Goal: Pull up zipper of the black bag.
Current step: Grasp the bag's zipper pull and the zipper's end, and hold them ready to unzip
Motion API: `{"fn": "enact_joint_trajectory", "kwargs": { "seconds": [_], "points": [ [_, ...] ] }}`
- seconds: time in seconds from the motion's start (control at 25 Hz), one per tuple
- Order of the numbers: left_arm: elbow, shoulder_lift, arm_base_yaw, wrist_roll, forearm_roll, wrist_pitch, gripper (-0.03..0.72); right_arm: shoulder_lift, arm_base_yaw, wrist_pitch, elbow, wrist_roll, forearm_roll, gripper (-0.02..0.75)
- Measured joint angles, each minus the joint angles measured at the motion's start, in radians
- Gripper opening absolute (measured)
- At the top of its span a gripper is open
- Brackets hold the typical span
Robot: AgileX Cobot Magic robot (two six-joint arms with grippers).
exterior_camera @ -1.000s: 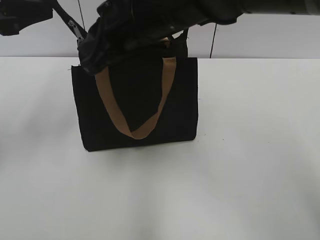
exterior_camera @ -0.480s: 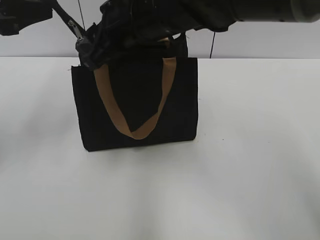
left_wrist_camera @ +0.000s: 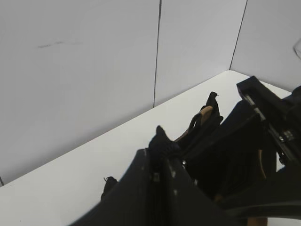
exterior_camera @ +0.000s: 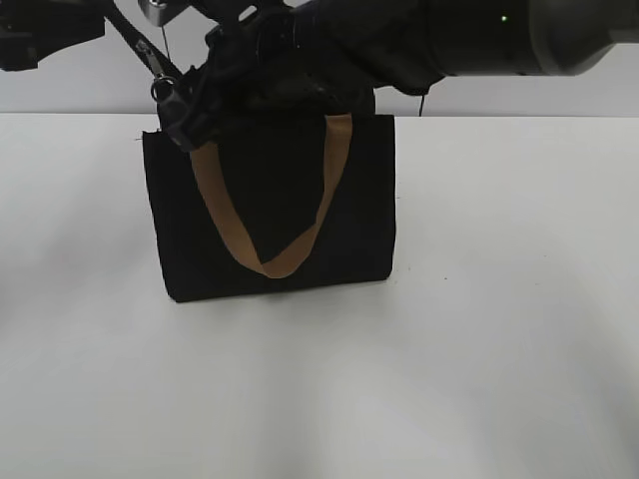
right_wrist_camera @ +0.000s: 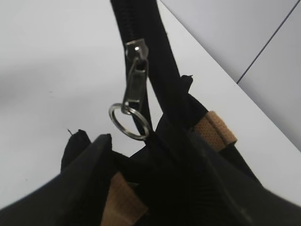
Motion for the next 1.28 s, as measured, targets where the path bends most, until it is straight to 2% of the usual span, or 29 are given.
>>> {"fn": "enact_joint_trajectory", "kwargs": {
  "seconds": [0.92, 1.28],
  "points": [
    [0.000, 0.000, 0.000, 0.000, 0.000, 0.000, 0.019, 0.022, 0.029, -0.045, 0.000, -0.001, 0.025, 0.375],
    [0.000, 0.000, 0.000, 0.000, 0.014, 0.001, 0.019, 0.022, 0.029, -0.054, 0.000, -0.002, 0.026, 0.195]
  ]
}}
